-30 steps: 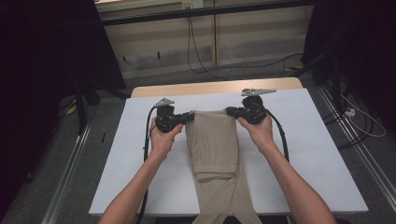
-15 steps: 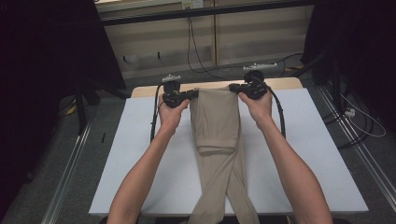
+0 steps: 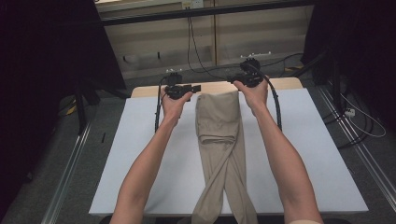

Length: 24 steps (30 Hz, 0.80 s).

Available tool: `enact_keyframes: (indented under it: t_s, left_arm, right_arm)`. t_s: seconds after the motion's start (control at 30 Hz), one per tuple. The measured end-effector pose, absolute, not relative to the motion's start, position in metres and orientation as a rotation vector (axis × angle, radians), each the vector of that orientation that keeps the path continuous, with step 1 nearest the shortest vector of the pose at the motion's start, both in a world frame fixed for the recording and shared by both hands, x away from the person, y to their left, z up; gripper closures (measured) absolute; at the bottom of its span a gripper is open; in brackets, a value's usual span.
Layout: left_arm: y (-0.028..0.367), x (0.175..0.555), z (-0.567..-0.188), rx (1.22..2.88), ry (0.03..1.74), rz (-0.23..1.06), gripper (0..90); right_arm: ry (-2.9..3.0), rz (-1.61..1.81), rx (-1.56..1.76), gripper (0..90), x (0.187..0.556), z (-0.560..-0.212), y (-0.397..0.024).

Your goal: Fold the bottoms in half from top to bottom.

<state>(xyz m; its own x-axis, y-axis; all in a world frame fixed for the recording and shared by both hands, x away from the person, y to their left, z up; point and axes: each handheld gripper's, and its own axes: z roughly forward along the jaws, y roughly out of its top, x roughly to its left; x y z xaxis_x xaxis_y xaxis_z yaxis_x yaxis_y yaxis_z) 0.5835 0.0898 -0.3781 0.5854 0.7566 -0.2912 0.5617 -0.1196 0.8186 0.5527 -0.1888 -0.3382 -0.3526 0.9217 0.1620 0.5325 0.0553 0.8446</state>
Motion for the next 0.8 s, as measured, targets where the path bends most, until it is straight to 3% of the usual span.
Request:
enact_keyframes:
  t_s: [0.17,0.23,0.4,0.47,0.5,0.53,0.57,0.67,0.73,0.8]
  left_arm:
    - [0.1,0.548,-0.386,1.838,1.011,0.229,34.7]
    - [0.105,0.527,-0.393,1.849,0.987,0.219,34.7]
    - [0.114,0.461,-0.411,1.928,0.904,0.163,32.3]
    - [0.116,0.432,-0.418,1.986,0.864,0.145,35.1]
    - [0.118,0.417,-0.42,2.011,0.838,0.112,35.1]
    - [0.119,0.386,-0.426,2.059,0.774,0.077,37.3]
    - [0.119,0.386,-0.426,2.059,0.774,0.077,39.3]
    - [0.12,0.347,-0.432,2.111,0.7,0.003,44.0]
    - [0.119,0.315,-0.44,2.144,0.652,-0.018,46.6]
    - [0.119,0.307,-0.442,2.154,0.647,-0.005,48.6]
  right_arm:
    - [1.996,1.289,1.368,51.0,0.514,-0.351,-0.193]
    - [2.011,1.282,1.354,51.2,0.504,-0.354,-0.192]
    - [2.136,1.303,1.255,55.9,0.438,-0.372,-0.188]
    - [2.23,1.3,1.188,62.6,0.389,-0.384,-0.182]
    - [2.23,1.3,1.188,62.6,0.389,-0.384,-0.182]
    - [2.283,1.294,1.164,67.7,0.357,-0.392,-0.178]
    - [2.283,1.294,1.164,67.7,0.357,-0.392,-0.178]
    - [2.393,1.273,1.108,76.6,0.301,-0.41,-0.165]
    - [2.432,1.311,1.106,79.5,0.28,-0.421,-0.158]
    - [2.446,1.307,1.101,79.9,0.27,-0.426,-0.154]
